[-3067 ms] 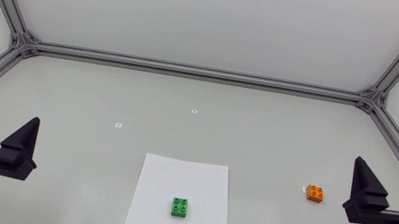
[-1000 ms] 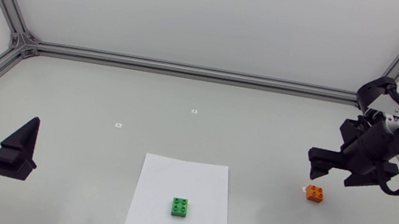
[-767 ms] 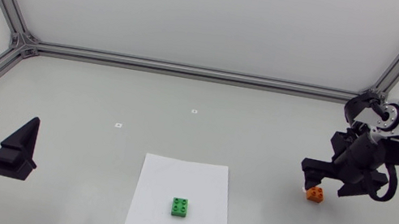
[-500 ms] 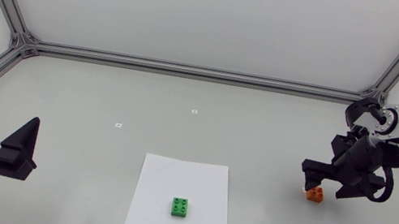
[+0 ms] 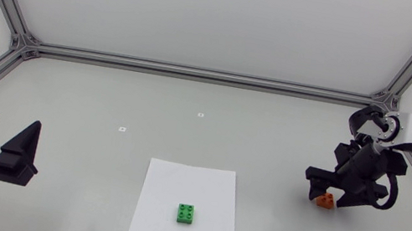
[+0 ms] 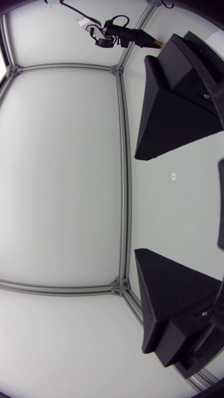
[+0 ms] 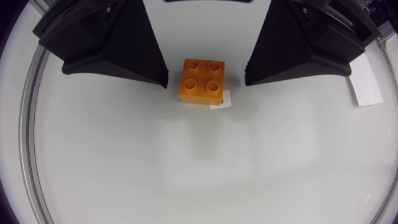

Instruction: Pick up the orange 2x2 brick with the right arm and stack it on top of the green 2x2 brick in the center

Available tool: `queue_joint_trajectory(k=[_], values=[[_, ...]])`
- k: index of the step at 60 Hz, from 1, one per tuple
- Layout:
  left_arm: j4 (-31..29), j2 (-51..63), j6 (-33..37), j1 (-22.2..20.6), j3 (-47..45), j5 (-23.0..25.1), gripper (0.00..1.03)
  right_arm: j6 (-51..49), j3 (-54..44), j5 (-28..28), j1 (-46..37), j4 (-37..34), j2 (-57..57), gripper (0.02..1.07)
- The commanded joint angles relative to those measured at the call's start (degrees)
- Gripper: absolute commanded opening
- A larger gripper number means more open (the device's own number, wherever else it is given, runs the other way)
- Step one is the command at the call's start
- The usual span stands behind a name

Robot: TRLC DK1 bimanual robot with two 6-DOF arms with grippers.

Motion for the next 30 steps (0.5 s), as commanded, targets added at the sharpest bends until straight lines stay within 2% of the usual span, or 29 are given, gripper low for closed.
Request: queue_joint_trajectory(k=[1, 5, 14, 19, 30], values=[[-0.87, -0.45, 0.75, 0.16, -2.35, 0.25, 0.99, 0.92, 0.07, -0.17, 0.42, 0.21, 1.54, 0.86], [-0.87, -0.45, 0.75, 0.16, -2.35, 0.25, 0.99, 1.01, 0.51, -0.26, 0.42, 0.48, 1.72, 0.78], [-0.78, -0.45, 0.75, 0.16, -2.35, 0.25, 0.99, 1.1, 0.6, -0.26, 0.59, 0.48, 1.89, 0.78], [-0.87, -0.45, 0.75, 0.16, -2.35, 0.25, 0.99, 1.1, 0.42, -0.35, 0.68, 1.09, 1.72, 0.7], [-0.87, -0.45, 0.75, 0.16, -2.35, 0.25, 0.99, 1.1, 0.42, -0.87, 0.42, 1.27, 1.37, 0.67]])
